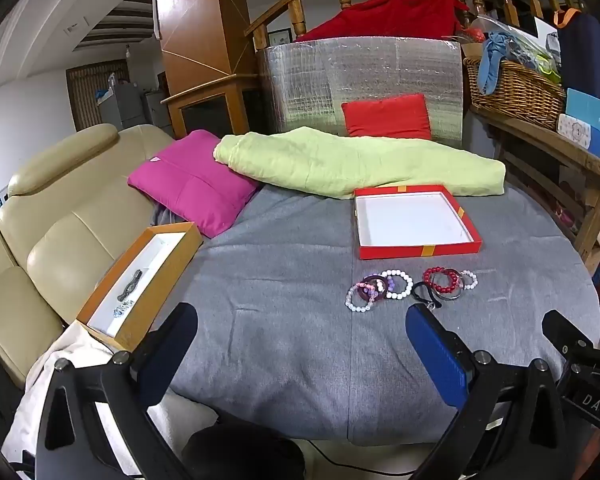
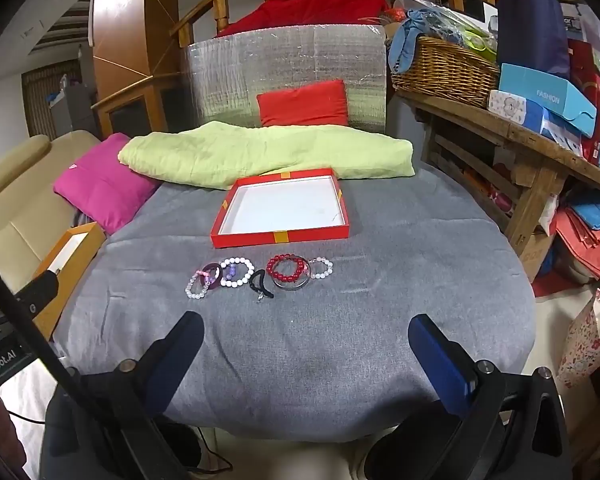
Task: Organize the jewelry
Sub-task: 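Move left tool to pink-clear bead bracelet while right tool approaches black hair tie, then close left tool on pink-clear bracelet while right tool grasps black hair tie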
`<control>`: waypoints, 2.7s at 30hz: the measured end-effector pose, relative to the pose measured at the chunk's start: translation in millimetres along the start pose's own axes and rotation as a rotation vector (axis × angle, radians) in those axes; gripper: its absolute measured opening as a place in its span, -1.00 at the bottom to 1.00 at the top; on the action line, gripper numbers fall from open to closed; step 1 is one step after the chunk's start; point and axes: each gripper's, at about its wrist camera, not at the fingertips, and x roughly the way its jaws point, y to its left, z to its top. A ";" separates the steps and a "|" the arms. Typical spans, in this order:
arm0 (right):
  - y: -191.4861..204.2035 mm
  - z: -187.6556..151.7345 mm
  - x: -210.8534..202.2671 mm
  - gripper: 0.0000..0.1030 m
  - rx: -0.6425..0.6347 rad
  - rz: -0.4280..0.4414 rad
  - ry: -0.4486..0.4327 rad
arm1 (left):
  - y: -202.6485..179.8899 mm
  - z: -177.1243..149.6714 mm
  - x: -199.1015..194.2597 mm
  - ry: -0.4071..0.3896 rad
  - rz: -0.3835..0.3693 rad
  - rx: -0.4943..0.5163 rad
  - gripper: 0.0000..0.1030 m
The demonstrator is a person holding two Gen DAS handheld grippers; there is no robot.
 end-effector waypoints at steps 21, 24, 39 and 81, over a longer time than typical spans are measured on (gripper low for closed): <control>3.5 3.5 4.4 1.00 0.003 0.005 -0.010 | -1.4 -0.7 6.7 0.014 -0.001 -0.002 1.00; 3.1 4.5 6.6 1.00 0.003 0.005 -0.009 | -2.4 -0.7 10.1 0.018 0.002 0.001 1.00; -32.2 11.8 60.2 1.00 0.030 0.045 0.038 | -3.3 -5.8 78.5 0.124 -0.093 0.000 1.00; 15.4 11.6 270.5 -0.87 0.011 0.517 0.442 | -54.0 -24.7 270.1 0.399 -0.324 0.045 -0.61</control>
